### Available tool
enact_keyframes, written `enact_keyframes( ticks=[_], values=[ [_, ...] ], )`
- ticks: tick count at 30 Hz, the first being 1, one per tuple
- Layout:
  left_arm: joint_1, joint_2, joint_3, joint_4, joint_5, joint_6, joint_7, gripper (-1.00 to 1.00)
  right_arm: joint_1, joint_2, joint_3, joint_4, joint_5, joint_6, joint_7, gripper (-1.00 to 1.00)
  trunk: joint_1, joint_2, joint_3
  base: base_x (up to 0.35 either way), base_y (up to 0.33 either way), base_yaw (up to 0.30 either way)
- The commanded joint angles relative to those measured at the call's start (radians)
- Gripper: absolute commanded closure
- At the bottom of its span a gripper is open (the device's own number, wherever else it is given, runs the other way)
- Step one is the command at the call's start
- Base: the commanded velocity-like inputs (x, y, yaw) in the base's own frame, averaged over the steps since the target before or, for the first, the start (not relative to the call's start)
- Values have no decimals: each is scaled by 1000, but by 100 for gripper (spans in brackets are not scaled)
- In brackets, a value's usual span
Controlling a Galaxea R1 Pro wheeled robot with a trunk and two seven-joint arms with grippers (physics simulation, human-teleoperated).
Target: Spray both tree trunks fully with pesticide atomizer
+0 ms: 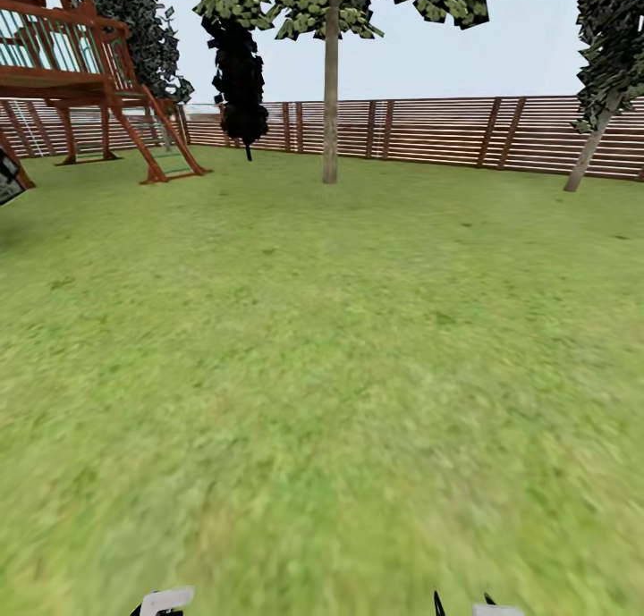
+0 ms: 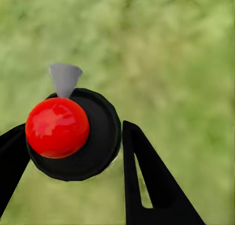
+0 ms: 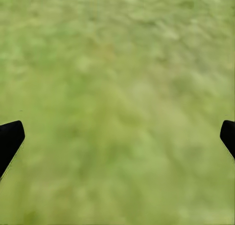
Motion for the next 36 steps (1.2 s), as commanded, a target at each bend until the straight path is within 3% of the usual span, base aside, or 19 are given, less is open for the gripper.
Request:
enact_keyframes(
  ticks=[1, 36],
  values=[
    [0, 0, 0, 0, 0, 0, 0, 100, 0, 0, 0, 0, 0, 0, 0, -100, 0, 0, 0, 339, 0, 0],
    [0, 1, 0, -1, -1, 0, 0, 100, 0, 0, -1, -1, -2, -1, -2, -100, 0, 0, 0, 339, 0, 0]
  ],
)
